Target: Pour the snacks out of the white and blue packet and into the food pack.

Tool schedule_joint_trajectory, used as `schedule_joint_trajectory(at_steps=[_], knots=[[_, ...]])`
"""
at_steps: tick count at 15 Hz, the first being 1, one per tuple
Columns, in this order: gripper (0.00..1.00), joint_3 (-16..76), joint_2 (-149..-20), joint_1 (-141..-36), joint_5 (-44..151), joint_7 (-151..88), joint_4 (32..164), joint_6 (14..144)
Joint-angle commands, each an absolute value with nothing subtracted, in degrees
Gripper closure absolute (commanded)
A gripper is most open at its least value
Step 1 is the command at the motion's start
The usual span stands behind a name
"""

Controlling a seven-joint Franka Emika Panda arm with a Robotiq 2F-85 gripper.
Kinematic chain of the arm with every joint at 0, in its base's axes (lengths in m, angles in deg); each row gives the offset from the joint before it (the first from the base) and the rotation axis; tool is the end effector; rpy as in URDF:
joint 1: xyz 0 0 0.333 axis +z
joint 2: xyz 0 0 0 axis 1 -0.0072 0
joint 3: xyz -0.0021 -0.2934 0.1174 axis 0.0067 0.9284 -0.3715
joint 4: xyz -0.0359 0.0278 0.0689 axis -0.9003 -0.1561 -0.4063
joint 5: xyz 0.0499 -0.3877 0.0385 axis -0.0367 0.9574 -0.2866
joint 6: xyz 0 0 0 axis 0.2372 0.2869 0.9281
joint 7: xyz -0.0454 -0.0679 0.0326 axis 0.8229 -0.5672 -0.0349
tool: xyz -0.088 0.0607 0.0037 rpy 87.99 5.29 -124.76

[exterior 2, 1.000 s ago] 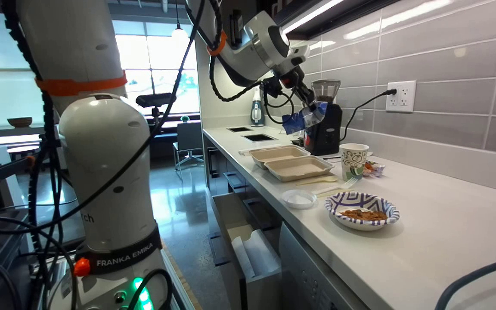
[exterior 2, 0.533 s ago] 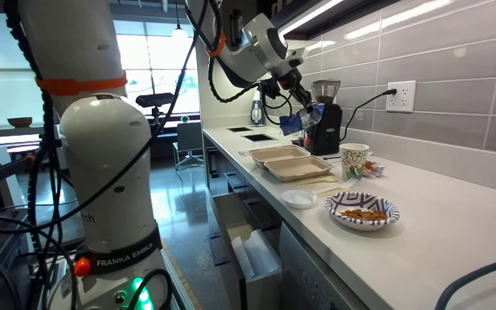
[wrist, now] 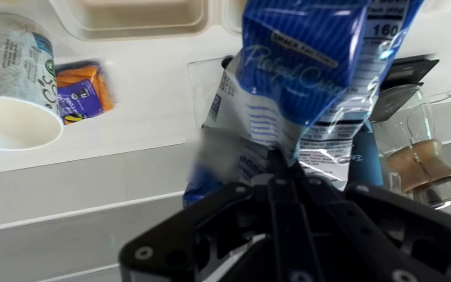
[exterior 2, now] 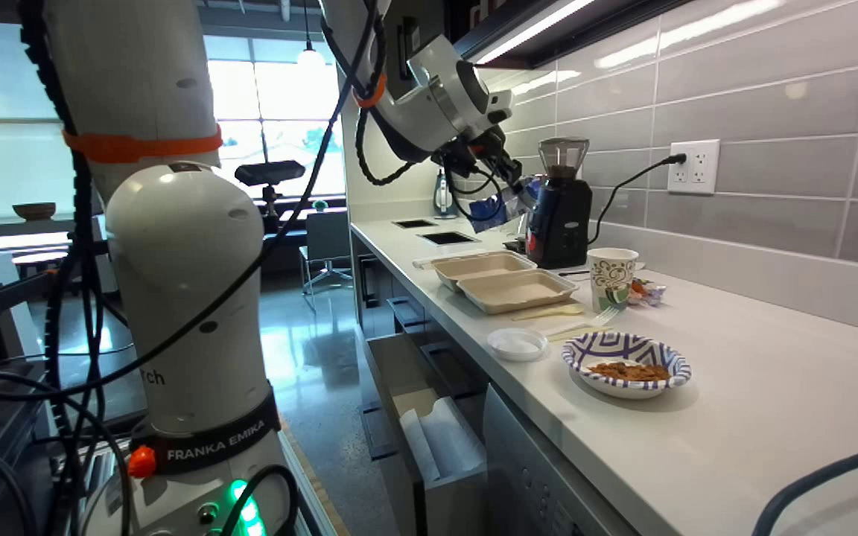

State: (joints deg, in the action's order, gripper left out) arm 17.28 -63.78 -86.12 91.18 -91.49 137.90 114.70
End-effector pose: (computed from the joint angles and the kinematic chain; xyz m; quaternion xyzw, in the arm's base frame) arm 0.5174 0.1583 0.4512 -0.9156 0.1155 -0.3795 0.0660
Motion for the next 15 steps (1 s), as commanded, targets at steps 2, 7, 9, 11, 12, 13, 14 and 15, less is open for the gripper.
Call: schedule_joint_trajectory(at_steps=[2,7,9,11,12,13,14,15], knots=[[1.00,17.0,-65.1,-87.0,96.9,-93.7,137.2,119.2],[1.00,16.7,-65.6,-88.0,106.7,-99.7,135.3,120.0],[1.00,16.8,-65.9,-88.1,110.4,-103.2,134.5,120.4],[1.00,16.7,-66.1,-88.3,115.0,-107.8,133.4,120.0],[1.00,16.8,-66.3,-88.4,117.4,-110.8,132.8,120.5],[1.00,16.9,-66.3,-88.3,119.8,-113.4,132.3,120.2],[1.00,16.9,-66.4,-88.4,122.5,-116.2,131.7,120.4],[1.00,16.9,-66.5,-88.3,125.0,-118.5,131.1,120.1]])
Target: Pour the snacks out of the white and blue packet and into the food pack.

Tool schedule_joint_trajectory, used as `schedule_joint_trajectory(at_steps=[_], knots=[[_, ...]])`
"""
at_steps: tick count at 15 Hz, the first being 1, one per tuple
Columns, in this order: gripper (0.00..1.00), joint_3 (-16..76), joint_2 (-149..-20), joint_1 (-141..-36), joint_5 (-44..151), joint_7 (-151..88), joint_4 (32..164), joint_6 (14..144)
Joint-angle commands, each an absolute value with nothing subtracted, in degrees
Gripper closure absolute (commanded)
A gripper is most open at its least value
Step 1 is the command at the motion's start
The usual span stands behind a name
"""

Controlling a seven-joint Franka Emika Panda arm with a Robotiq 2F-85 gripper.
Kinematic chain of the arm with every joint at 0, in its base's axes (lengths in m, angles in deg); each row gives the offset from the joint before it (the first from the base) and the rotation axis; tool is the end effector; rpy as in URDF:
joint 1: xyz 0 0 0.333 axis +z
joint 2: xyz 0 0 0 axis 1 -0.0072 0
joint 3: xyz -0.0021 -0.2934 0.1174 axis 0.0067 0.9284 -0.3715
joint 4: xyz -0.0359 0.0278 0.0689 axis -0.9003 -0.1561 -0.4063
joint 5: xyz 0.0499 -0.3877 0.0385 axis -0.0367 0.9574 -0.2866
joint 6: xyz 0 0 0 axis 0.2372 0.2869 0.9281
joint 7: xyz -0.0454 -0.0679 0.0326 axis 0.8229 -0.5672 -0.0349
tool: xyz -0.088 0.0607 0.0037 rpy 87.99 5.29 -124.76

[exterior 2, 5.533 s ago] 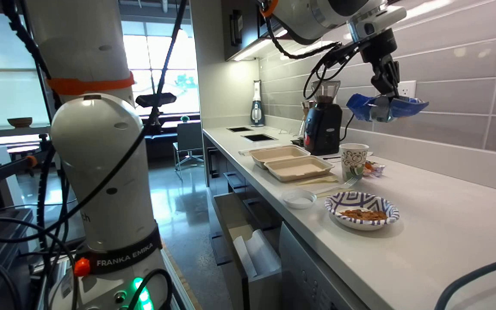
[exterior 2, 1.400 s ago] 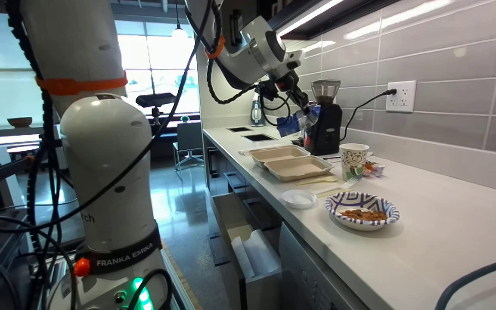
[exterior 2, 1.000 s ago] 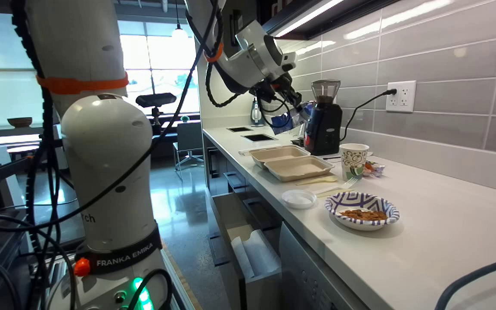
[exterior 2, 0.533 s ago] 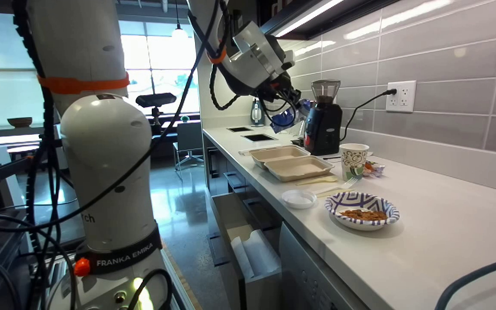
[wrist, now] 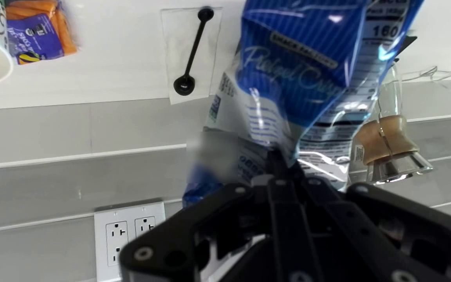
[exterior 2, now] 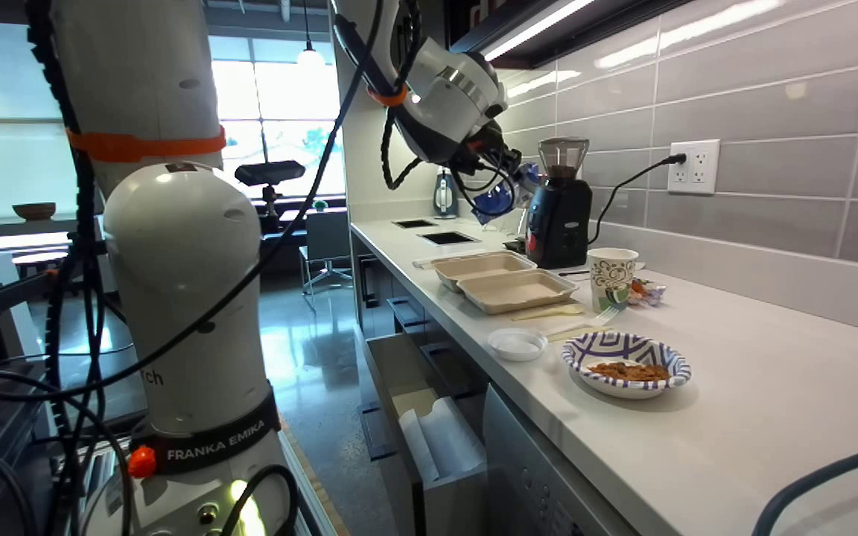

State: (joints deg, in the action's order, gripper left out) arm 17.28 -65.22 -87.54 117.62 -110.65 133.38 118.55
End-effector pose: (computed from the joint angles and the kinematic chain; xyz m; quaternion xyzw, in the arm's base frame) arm 0.5178 0.1709 0.4603 -0.8915 0.0649 -0.4440 0.0620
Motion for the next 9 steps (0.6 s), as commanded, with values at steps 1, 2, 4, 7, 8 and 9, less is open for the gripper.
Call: schedule_joint_trajectory(at_steps=[1,2,4,7,8,9], knots=[[1.00,16.9,-66.8,-88.2,126.8,-120.3,130.8,120.1],[1.00,17.0,-67.1,-88.0,127.9,-121.6,130.7,120.5],[1.00,17.0,-67.5,-87.7,131.3,-124.8,130.2,119.9],[1.00,17.0,-68.4,-87.5,134.3,-127.8,130.0,119.8],[1.00,17.0,-68.6,-87.4,135.1,-128.6,129.9,119.8],[1.00,17.1,-68.9,-87.4,135.7,-129.3,129.9,119.8]])
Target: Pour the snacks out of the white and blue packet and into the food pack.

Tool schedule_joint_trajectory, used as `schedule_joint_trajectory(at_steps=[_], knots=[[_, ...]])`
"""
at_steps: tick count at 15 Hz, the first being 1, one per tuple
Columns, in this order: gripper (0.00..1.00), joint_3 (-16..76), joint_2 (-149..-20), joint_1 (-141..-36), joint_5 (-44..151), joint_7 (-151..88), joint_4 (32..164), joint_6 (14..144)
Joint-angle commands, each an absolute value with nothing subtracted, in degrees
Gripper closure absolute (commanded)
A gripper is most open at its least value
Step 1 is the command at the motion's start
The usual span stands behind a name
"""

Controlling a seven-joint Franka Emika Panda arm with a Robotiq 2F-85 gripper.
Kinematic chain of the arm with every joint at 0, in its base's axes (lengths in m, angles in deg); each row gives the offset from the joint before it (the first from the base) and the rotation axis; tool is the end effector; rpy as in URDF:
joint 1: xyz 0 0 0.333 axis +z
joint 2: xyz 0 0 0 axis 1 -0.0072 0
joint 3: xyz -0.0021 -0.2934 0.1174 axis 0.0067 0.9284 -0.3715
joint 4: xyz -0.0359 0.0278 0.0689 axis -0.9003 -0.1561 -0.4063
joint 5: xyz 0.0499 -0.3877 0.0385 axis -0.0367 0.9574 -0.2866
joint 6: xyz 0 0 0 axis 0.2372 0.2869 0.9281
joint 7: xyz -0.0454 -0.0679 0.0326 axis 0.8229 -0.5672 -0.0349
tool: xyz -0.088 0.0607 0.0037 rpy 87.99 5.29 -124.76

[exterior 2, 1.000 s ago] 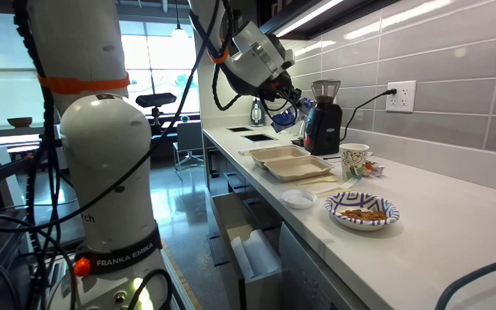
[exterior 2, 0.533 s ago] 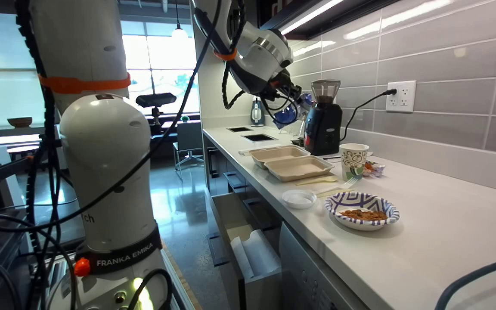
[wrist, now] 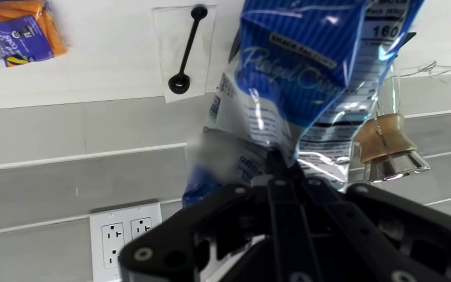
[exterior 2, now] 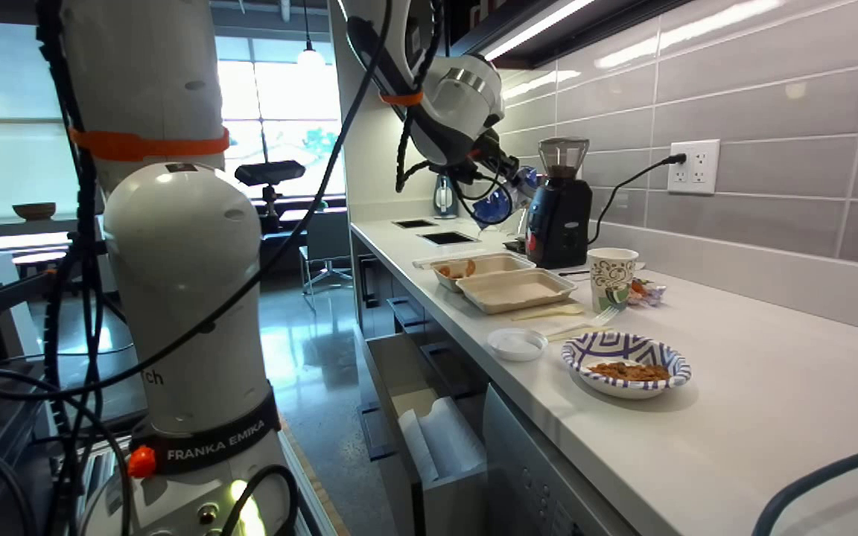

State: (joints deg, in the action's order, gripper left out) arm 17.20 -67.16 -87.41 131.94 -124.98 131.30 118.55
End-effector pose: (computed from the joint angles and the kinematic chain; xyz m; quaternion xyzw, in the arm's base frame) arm 0.5170 0.1775 0.4444 -0.8854 0.0657 -0.4555 0.0650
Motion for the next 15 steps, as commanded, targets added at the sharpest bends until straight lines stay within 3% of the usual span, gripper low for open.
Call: schedule_joint_trajectory(at_steps=[1,15], knots=[[1.00,17.1,-69.1,-87.3,136.0,-129.9,129.8,119.7],[1.00,17.5,-70.9,-87.5,134.0,-130.7,129.5,119.6]])
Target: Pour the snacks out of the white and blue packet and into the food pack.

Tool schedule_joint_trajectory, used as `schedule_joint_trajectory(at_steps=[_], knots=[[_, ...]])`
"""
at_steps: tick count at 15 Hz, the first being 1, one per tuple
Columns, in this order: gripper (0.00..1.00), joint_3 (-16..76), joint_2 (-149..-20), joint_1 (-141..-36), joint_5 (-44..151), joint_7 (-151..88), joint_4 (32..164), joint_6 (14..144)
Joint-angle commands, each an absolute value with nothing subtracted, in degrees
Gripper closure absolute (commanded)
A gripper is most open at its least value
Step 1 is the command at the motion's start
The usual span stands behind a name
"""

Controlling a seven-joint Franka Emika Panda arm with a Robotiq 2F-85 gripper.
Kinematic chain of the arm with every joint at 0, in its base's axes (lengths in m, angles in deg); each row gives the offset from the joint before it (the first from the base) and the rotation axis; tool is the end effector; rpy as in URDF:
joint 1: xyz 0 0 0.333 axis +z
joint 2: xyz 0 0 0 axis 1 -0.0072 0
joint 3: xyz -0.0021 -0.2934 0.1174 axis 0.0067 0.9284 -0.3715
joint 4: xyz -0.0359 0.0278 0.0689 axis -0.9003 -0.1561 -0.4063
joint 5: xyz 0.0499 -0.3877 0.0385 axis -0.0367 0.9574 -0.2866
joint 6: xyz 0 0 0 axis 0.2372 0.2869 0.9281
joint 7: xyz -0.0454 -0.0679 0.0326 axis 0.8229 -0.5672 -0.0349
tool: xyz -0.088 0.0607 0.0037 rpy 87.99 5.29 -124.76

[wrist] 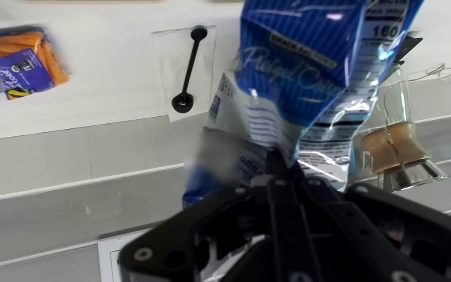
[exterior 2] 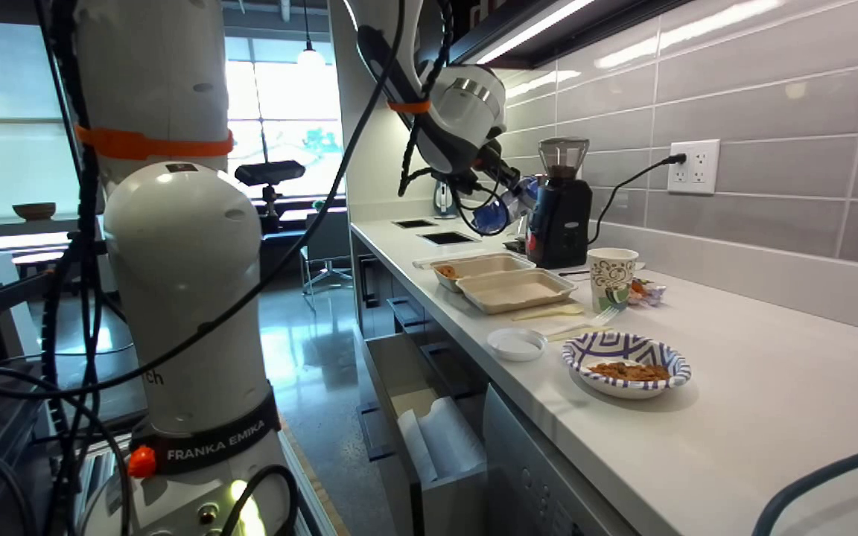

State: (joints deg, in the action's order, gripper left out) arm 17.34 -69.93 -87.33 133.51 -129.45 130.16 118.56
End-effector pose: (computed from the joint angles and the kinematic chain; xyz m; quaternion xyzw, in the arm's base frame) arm 0.5251 0.1780 0.4264 -0.8892 0.0900 -0.4421 0.0760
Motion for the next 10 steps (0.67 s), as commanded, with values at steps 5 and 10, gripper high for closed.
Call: schedule_joint_trajectory(at_steps=[5,10], knots=[[1.00,17.4,-72.3,-88.4,121.5,-120.6,132.6,121.9],[1.00,17.7,-73.2,-86.5,97.8,-102.6,136.7,120.4]])
